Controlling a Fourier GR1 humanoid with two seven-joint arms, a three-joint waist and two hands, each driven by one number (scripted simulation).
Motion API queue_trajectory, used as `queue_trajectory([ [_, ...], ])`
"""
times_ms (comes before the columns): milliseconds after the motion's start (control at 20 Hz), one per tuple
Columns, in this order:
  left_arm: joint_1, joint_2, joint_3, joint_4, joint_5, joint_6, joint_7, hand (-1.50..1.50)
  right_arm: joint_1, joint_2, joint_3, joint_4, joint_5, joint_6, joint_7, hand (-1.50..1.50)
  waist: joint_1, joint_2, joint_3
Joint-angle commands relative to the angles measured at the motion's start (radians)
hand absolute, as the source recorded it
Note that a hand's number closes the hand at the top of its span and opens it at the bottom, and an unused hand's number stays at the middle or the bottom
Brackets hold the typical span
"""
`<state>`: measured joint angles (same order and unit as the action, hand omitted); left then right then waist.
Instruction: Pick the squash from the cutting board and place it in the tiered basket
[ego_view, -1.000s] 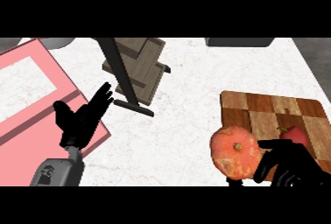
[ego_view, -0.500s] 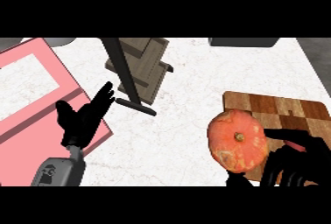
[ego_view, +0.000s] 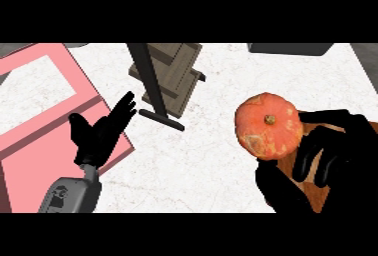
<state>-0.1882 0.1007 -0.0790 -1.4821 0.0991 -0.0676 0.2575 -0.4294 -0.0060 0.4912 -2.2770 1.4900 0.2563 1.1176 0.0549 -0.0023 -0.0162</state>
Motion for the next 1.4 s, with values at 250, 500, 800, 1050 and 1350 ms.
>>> queue_trajectory([
  [250, -0.034, -0.026, -0.029, 0.008, -0.006, -0.004, 0.005, 0.0, -0.306, 0.006, -0.207, 0.199, -0.104, 0.066, 0.201, 1.5, 0.042, 0.008, 0.004],
  [500, -0.046, -0.028, -0.035, 0.013, -0.002, -0.015, 0.008, 0.0, -0.518, 0.006, -0.352, 0.401, -0.167, 0.05, 0.205, 1.5, 0.069, 0.015, 0.007],
  [800, -0.077, -0.025, -0.032, 0.023, 0.0, -0.024, 0.013, 0.0, -0.769, 0.006, -0.491, 0.685, -0.247, -0.01, 0.225, 1.5, 0.084, 0.021, 0.009],
  [1050, -0.096, -0.045, -0.05, 0.021, -0.007, -0.017, 0.016, 0.0, -0.889, 0.006, -0.629, 0.837, -0.309, -0.248, 0.177, 1.5, 0.108, 0.039, 0.012],
  [1350, -0.102, -0.045, -0.05, 0.029, -0.008, -0.024, 0.008, 0.0, -1.011, 0.006, -0.697, 1.078, -0.398, -0.419, 0.056, -1.5, 0.115, 0.045, 0.011],
])
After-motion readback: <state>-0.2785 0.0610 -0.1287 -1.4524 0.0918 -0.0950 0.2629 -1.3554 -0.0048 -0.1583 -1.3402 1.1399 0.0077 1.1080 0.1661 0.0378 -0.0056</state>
